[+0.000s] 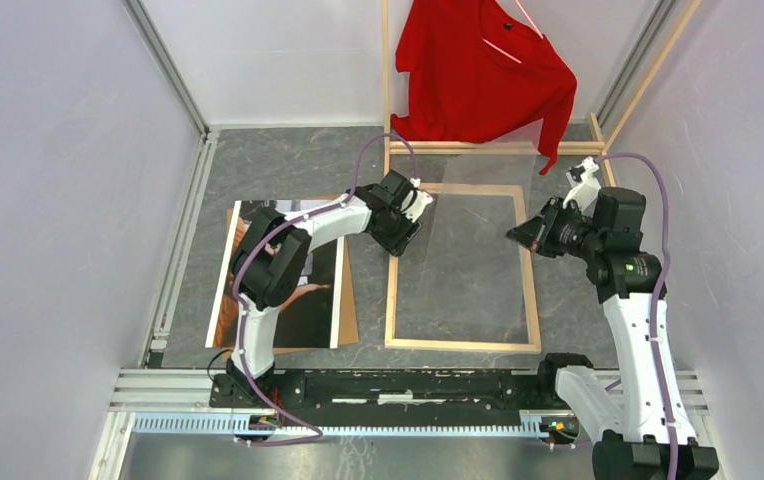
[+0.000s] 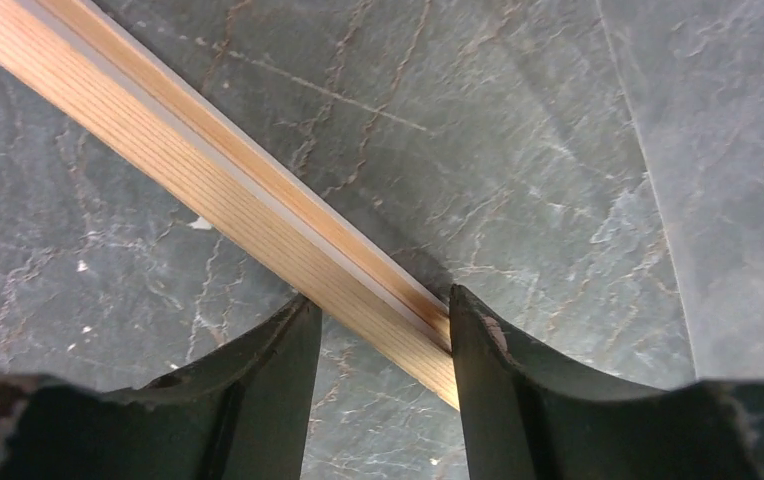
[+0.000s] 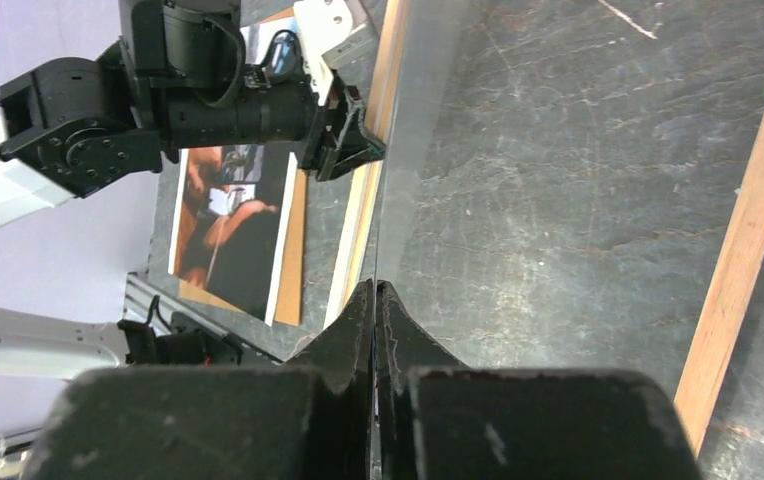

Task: Put the photo into the frame
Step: Adjust the photo frame at the center of the board.

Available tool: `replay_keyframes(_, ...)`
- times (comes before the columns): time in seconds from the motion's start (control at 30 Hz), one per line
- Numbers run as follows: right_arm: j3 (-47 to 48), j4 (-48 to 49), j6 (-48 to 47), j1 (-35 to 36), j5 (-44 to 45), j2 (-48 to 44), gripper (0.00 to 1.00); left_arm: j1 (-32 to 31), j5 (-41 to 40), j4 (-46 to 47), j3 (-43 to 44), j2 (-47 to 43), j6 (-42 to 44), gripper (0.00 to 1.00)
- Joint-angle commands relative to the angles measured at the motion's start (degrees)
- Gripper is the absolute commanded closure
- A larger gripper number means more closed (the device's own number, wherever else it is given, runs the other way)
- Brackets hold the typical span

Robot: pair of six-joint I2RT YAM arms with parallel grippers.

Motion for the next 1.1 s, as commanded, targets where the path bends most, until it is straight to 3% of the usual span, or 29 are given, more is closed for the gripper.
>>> replay_keyframes(0.0,-1.7,6.5,3.4,-0.2,-6.9,0.3,1.00,0.7,-8.1,3.2,-5.6,-2.5,5.0,0.44)
replay_keyframes(0.2,-4.0,9.6,5.2,-0.2,-8.9,0.6,1.00,2.4,-9.6,3.4,-8.0,-4.2,4.7,0.45)
replay_keyframes(0.33,-6.7,12.8,7.1,-0.1,-10.7,0.0,1.00,3.7,-8.9,4.1,-10.0,-6.3,3.9,0.41)
replay_keyframes(0.5,-6.3,14.7,8.9,0.3,-11.7,0.0,1.00,5.2,-0.3,1.2,-9.6,-11.2,2.7,0.04)
replay_keyframes(0.53,-6.0,15.1,9.4,0.6,-11.7,-0.1,1.00,5.5,2.1,0.4,-9.2,-12.9,2.6,0.01)
replay_keyframes(0.8,-5.5,26.3,20.2,3.9,-15.1,-0.6,1.00,14.9,14.3,-5.2,-1.3,-20.4,0.9,0.00)
replay_keyframes(0.97,-8.5,39.2,31.0,5.0,-17.8,-2.3,1.00,21.8,11.6,-5.5,-1.0,-20.7,2.6,0.00)
replay_keyframes(1.07,-10.7,41.2,31.9,5.0,-18.1,-2.4,1.00,23.8,10.0,-4.9,-2.3,-20.2,3.4,0.00)
